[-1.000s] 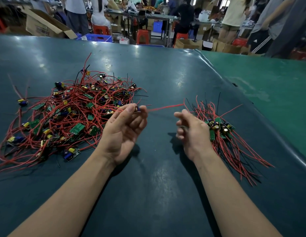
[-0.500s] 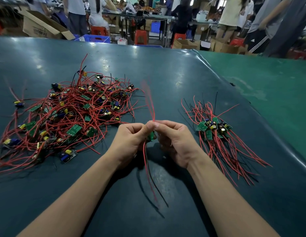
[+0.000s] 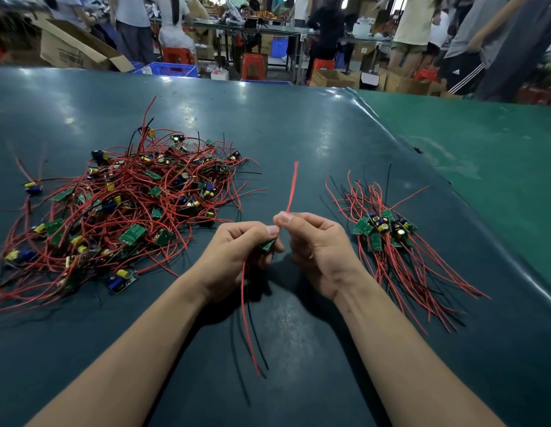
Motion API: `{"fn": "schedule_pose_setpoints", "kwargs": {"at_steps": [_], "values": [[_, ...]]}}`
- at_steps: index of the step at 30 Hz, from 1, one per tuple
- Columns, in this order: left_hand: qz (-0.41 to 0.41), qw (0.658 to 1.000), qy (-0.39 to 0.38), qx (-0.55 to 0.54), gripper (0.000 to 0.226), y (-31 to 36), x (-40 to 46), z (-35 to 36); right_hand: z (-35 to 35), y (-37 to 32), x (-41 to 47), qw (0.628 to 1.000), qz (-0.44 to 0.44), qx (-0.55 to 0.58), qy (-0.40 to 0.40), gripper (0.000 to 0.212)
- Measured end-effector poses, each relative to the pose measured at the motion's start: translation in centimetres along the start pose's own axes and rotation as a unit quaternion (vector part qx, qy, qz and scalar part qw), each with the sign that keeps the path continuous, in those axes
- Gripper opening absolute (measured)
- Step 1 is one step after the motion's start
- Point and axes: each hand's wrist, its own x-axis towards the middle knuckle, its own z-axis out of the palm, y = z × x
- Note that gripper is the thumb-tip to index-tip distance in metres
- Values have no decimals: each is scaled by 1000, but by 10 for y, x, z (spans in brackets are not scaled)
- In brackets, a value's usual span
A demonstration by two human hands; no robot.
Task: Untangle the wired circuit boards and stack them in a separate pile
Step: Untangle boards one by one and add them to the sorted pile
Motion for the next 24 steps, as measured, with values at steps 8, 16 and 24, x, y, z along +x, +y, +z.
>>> {"fn": "schedule_pose_setpoints", "kwargs": {"at_steps": [8,16,24], "values": [[4,996,-69,64,28,0,-3,-4,-7,-4,11,979,-77,99,159,18],[-23,992,-106,70,27,3,-4,-7,-15,-7,18,950,-141,134,246,28],[-6,1000,6,-26,28,1,0,-1,-19,-11,11,983,-49,101,143,28]]}}
